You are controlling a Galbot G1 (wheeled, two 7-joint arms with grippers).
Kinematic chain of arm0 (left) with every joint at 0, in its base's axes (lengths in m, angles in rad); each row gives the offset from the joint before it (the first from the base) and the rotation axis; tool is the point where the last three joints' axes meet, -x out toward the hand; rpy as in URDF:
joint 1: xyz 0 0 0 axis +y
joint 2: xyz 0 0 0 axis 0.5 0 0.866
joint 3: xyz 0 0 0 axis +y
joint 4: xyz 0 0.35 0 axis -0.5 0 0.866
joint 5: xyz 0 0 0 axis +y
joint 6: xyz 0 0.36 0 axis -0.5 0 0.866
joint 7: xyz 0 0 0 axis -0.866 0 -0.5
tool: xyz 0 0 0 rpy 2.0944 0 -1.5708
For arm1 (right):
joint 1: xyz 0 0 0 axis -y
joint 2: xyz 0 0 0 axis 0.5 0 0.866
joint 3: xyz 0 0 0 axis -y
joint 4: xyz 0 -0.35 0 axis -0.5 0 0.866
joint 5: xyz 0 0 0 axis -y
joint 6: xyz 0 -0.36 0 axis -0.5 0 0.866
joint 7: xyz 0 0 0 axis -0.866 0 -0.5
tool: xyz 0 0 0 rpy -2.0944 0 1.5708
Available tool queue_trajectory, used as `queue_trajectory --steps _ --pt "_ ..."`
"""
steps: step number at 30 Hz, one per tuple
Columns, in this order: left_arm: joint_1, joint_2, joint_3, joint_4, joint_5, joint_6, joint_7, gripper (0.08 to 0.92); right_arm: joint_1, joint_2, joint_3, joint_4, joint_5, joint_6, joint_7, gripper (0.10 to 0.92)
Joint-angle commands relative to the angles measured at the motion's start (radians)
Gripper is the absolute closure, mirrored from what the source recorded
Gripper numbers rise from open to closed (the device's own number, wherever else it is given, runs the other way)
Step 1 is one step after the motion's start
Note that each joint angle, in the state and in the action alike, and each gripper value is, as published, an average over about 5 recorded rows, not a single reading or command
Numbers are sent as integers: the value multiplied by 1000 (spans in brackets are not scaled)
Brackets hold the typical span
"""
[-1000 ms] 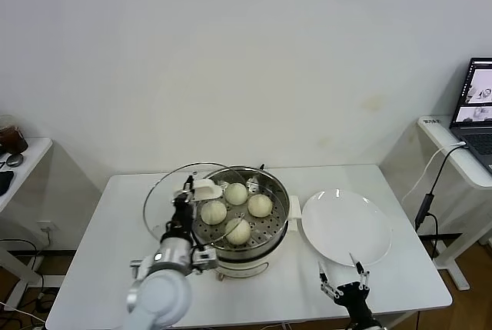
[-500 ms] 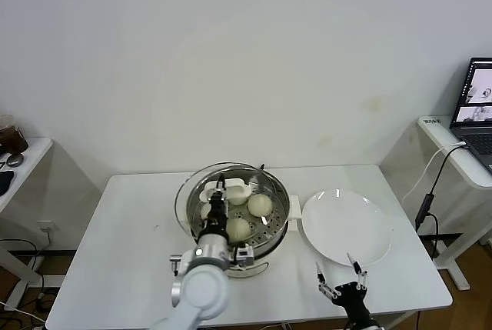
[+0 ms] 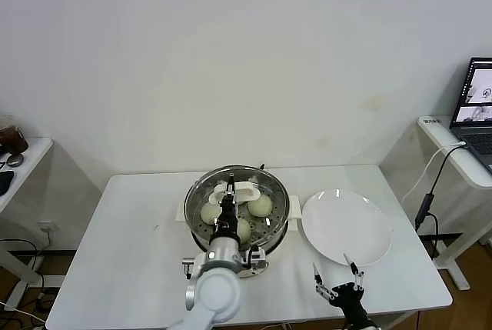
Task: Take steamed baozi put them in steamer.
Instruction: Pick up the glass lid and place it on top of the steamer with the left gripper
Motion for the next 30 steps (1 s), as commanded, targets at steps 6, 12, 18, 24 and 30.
queue_trajectory --steps 6,12,18,24,30 --pt "-3 -29 11 34 32 -3 -6 829 2 -1 -7 -5 -3 -2 -1 203" --pt "-5 -36 14 41 36 -4 -4 829 3 -1 -10 -7 -3 -3 -2 203" --pt "-2 -45 14 47 40 -4 -5 829 4 -3 -11 -11 -4 -2 -2 203" --pt "10 -48 3 38 29 -5 -8 829 3 -6 -12 -8 -3 -4 -3 203" --pt "47 -45 -6 -16 -48 -10 -44 789 1 -9 -18 -6 -3 -5 -3 203"
